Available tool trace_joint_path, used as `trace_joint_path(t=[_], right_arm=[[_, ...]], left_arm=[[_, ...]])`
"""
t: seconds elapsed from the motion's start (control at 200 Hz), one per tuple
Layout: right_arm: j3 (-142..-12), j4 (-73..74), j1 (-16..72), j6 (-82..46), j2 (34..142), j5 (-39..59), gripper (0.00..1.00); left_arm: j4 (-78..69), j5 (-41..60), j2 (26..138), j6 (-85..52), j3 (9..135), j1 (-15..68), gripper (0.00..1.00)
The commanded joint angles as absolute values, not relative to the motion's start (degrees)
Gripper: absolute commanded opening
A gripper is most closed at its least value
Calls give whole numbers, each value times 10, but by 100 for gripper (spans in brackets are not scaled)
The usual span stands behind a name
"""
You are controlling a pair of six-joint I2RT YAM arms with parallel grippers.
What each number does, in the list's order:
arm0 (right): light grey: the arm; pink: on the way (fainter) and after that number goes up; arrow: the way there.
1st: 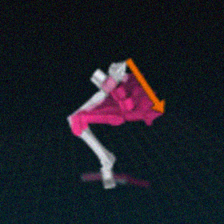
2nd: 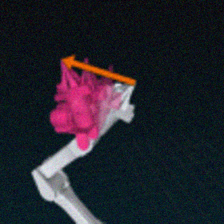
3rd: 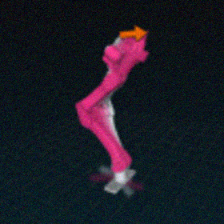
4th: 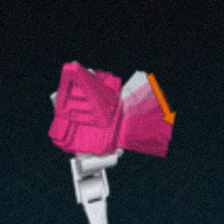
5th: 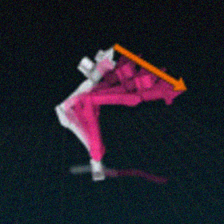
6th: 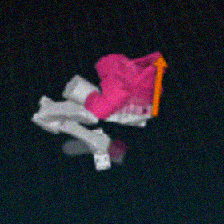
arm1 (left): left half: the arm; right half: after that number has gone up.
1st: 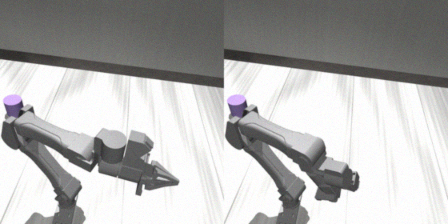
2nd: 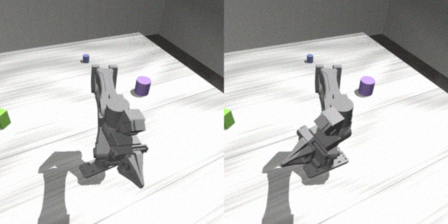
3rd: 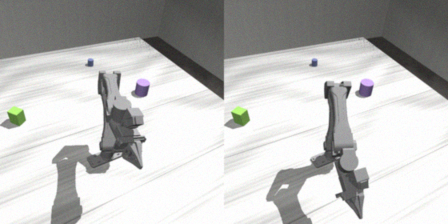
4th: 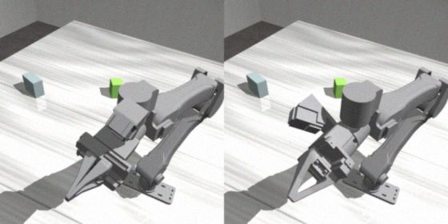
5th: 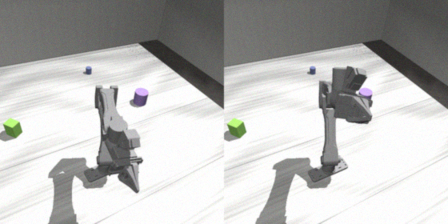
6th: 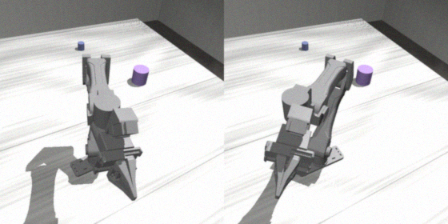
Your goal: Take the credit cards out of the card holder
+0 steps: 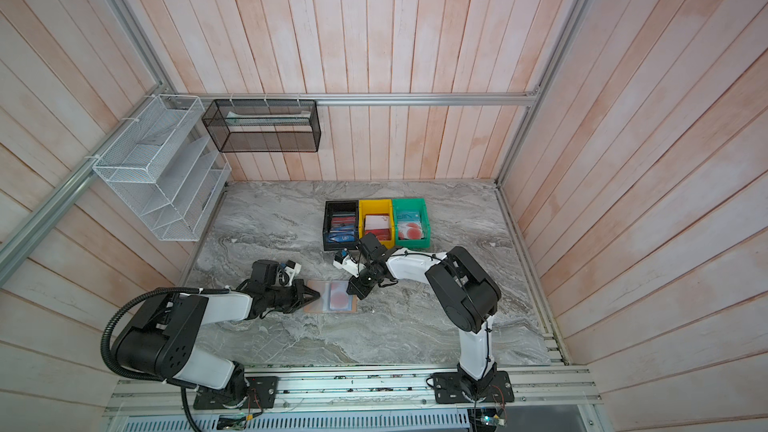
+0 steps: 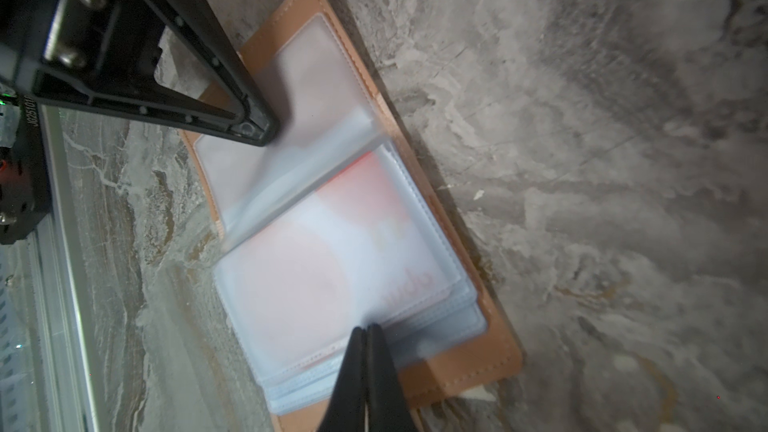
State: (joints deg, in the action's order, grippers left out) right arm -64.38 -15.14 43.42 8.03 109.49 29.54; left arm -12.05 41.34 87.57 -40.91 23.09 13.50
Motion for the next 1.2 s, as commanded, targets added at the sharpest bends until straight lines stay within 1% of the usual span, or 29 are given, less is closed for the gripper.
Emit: trace_joint_path(t=[0.0,0.235,0.665,0.795,1.025,1.195], right_arm=[[-646,-175,442,74,1113,299,6],[-674,-182,450,71,1144,309,6],[-673,-187,452,82,1142,314,6],[-671,-188,452,81,1144,314,6],[-664,-187,452,78,1141,312,6],[-665,-190,452,80,1144,311,5]], left_arm=[[-106,383,898,-399,227,134,0],[-127,392,922,-400,227,134,0],[-113,391,922,-394,230,134,0],[-65,378,872,-389,238,132,0],[45,353,747,-382,276,132,0],[66,354,703,-389,280,132,0]])
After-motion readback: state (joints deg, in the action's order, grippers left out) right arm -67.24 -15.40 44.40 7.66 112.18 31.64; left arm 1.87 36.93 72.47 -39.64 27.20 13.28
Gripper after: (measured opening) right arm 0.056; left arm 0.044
